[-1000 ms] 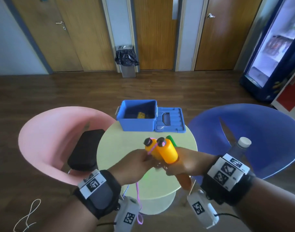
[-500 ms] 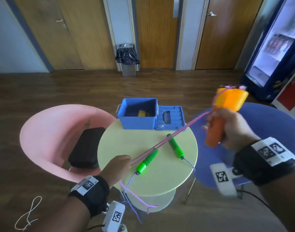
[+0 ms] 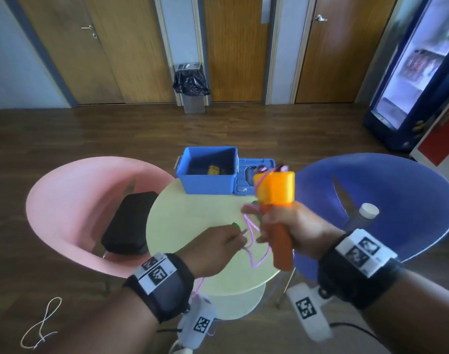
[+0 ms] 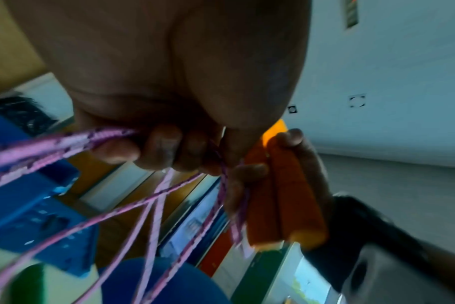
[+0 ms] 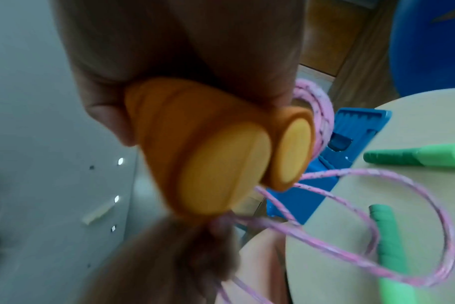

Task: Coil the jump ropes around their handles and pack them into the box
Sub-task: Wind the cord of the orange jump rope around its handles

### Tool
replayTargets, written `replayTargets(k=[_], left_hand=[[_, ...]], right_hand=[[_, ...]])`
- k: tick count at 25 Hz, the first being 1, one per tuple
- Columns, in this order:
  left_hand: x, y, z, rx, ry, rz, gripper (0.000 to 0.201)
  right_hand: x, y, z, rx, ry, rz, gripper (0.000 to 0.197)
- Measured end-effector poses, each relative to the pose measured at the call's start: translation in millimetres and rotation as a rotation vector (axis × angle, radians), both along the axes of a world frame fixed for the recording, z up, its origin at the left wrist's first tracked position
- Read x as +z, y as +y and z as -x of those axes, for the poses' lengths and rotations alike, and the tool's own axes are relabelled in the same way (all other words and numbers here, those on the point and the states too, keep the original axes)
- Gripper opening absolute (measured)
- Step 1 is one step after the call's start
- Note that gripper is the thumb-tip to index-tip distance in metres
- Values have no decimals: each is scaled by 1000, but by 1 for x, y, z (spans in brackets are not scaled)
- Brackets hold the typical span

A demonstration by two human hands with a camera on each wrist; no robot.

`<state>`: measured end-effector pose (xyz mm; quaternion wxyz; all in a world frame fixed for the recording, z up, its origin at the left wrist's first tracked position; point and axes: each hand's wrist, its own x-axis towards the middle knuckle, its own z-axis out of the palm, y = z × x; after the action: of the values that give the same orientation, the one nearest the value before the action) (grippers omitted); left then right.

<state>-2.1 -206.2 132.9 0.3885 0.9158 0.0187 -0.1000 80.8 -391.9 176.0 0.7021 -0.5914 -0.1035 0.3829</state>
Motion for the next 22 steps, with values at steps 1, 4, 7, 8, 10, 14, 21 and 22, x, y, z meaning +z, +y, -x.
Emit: replayTargets(k=[1, 4, 7, 8, 10, 14, 21, 22], left_hand=[[9, -5, -5, -15, -40, -5, 32], [22, -4, -11, 7, -89, -14, 29], [19, -2, -7, 29, -44, 39, 30], [16, -2, -5, 43, -22, 129, 31], [8, 1, -1, 113, -2, 377, 28], [-17, 16, 12, 238, 54, 675, 19], [-90, 55, 49, 436, 249, 467, 19], [-101, 61, 50, 446, 278, 347, 22]], right_hand=[[-5, 5, 6, 72, 14, 32, 66], [-9, 4, 11, 208, 59, 67, 57], [-6, -4, 6, 302, 39, 113, 56], [-4, -7, 3, 296, 21, 136, 60], [0, -13, -4, 239, -15, 146, 64], [15, -34, -23, 33, 10, 19, 50], [41, -74, -68, -492, -16, -170, 12], [41, -73, -68, -509, -33, -155, 9]])
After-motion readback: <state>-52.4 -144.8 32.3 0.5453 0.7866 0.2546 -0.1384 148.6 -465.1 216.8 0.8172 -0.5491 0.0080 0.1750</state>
